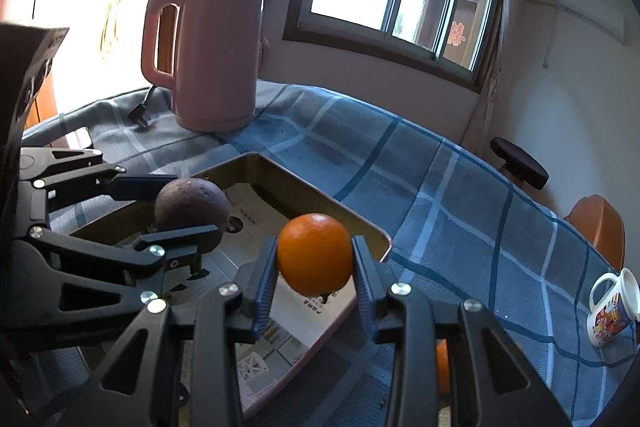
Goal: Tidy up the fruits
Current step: 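Lower both fruits into the tin and open both tools, then grasp the dark brown mangosteen with the right tool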
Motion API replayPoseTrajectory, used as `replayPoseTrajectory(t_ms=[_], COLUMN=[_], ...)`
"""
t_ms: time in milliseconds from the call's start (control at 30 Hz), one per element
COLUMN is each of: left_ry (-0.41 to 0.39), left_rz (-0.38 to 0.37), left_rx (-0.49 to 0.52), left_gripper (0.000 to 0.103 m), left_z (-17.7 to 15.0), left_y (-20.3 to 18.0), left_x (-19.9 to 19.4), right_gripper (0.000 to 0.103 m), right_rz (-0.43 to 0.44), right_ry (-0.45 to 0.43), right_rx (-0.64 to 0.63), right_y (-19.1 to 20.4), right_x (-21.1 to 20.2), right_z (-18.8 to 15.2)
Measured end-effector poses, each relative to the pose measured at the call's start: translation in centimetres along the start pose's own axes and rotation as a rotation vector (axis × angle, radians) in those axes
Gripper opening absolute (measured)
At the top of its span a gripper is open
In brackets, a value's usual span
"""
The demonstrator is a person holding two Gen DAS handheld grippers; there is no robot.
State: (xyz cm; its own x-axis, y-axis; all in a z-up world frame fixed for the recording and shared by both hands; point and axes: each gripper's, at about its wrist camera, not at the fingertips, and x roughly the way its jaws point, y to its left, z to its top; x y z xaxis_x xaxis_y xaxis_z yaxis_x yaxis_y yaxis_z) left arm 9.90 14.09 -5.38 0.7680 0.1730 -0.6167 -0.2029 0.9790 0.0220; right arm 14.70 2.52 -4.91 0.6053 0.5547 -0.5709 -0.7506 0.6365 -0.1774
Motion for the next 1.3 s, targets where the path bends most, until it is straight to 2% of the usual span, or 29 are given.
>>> replayPoseTrajectory(t_ms=[567, 733, 867, 1033, 1167, 1300], left_ry=[0.004, -0.014, -0.029, -0.077, -0.117, -0.137], left_rz=[0.024, 0.032, 0.044, 0.035, 0.0, -0.041], left_rx=[0.021, 0.023, 0.023, -0.005, 0.0, 0.027], left_gripper=[0.052, 0.053, 0.054, 0.071, 0.073, 0.073], left_z=[0.0, -0.1, -0.1, -0.4, -0.6, -0.9], left_y=[-0.1, 0.0, -0.2, -0.2, -1.4, -3.7], left_x=[0.1, -0.3, -0.8, -2.5, -4.2, -5.3], right_gripper=[0.039, 0.053, 0.058, 0.067, 0.068, 0.075], right_rz=[0.02, 0.021, 0.017, 0.003, -0.039, -0.125], right_ry=[0.028, 0.007, -0.005, -0.028, -0.043, -0.042], right_rx=[0.033, 0.052, 0.058, 0.068, 0.079, 0.125], right_y=[-0.4, -0.7, -0.7, -1.1, -2.1, -4.8], right_x=[0.6, 0.1, -0.7, -2.3, -4.6, -7.6], right_z=[-0.3, -0.2, -0.3, -0.7, -1.8, -4.1])
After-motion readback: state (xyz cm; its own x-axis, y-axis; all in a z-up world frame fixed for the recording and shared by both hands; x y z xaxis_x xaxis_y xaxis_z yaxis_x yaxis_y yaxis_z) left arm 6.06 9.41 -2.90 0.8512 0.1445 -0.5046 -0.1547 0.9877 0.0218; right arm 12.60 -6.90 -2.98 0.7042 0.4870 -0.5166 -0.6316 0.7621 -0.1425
